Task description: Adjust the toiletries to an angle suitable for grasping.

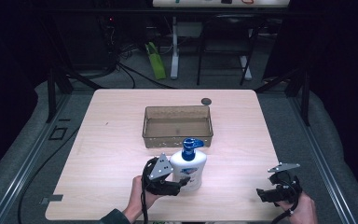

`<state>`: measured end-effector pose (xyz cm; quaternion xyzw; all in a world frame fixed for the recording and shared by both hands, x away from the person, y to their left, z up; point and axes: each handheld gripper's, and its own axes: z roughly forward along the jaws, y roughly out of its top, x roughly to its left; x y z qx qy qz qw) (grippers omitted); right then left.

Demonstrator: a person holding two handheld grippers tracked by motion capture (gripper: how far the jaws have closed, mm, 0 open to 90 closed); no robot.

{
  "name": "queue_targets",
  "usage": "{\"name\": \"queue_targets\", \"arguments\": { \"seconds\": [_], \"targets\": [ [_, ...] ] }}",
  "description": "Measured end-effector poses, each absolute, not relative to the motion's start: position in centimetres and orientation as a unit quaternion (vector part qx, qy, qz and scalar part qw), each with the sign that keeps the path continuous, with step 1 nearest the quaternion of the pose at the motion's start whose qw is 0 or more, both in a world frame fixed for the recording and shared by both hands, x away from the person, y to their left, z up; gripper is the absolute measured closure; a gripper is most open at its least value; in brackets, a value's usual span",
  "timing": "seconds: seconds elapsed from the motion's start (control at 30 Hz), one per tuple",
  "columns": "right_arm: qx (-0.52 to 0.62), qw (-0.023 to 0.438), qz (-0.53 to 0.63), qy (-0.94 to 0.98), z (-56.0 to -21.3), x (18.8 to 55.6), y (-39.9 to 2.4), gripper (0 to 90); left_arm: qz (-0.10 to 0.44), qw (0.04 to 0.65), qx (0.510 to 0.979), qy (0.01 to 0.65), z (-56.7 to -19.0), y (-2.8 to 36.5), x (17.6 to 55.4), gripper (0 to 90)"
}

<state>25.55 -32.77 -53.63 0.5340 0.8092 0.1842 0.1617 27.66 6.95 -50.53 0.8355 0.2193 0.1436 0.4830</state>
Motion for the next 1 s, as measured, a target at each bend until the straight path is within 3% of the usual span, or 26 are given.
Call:
{"name": "queue_targets", "arguments": {
  "seconds": [0.2, 1.0],
  "targets": [
    [0.534, 0.162, 0.183, 0.809, -53.6, 25.6, -32.8, 10.5, 0.144, 0.482, 0.839, 0.206, -50.5, 6.6, 27.8, 37.2],
    [0.535, 0.165, 0.184, 0.808, -53.7, 25.6, -32.8, 10.6, 0.147, 0.479, 0.837, 0.219, -50.5, 3.5, 28.8, 38.3]
  ]
}}
